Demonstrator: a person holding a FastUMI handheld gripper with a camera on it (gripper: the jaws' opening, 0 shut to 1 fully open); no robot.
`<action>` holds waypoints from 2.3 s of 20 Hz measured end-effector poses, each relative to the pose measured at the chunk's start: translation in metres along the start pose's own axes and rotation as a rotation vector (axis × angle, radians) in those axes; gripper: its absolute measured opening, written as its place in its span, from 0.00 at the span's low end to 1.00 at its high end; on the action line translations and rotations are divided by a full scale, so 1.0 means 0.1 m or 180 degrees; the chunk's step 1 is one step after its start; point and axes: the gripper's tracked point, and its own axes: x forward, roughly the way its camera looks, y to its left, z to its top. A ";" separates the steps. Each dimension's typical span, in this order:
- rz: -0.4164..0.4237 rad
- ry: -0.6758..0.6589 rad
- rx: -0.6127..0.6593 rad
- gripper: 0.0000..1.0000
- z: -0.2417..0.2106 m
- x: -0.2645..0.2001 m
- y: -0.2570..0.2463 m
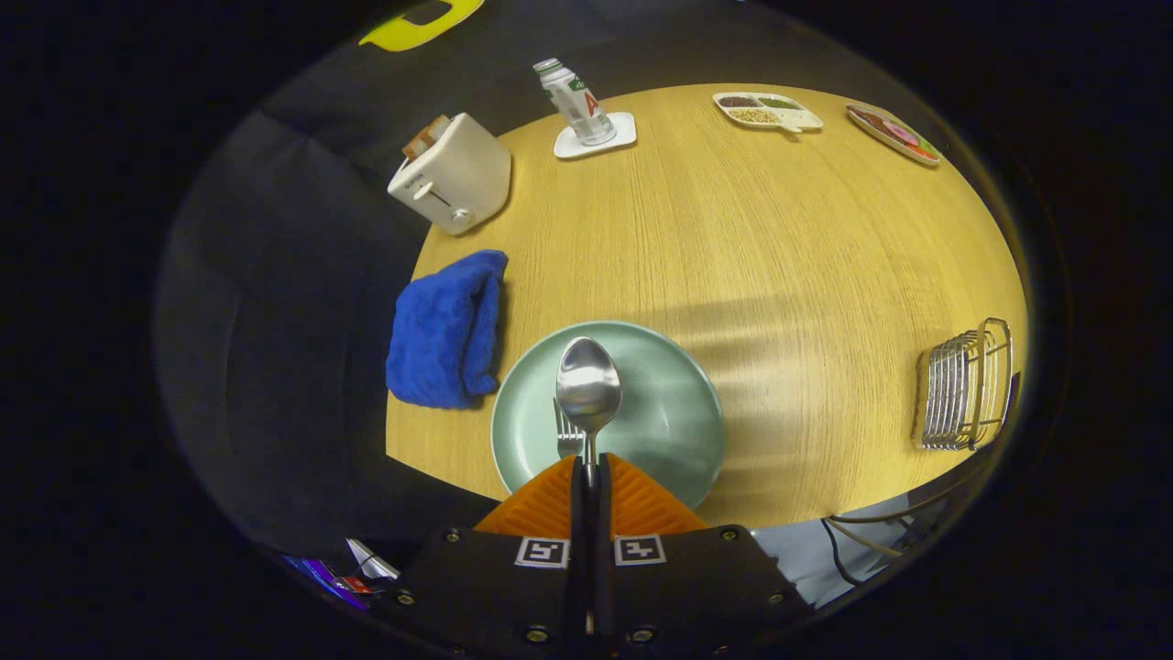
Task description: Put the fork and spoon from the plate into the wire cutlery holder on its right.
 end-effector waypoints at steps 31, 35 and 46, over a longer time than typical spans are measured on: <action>-0.0682 -0.1253 0.1582 0.04 0.26 -1.72 -2.19; -0.0721 -0.1165 0.1706 0.04 0.08 -1.67 -2.31; -0.0749 -0.0774 0.1968 0.04 -0.23 -1.43 -2.43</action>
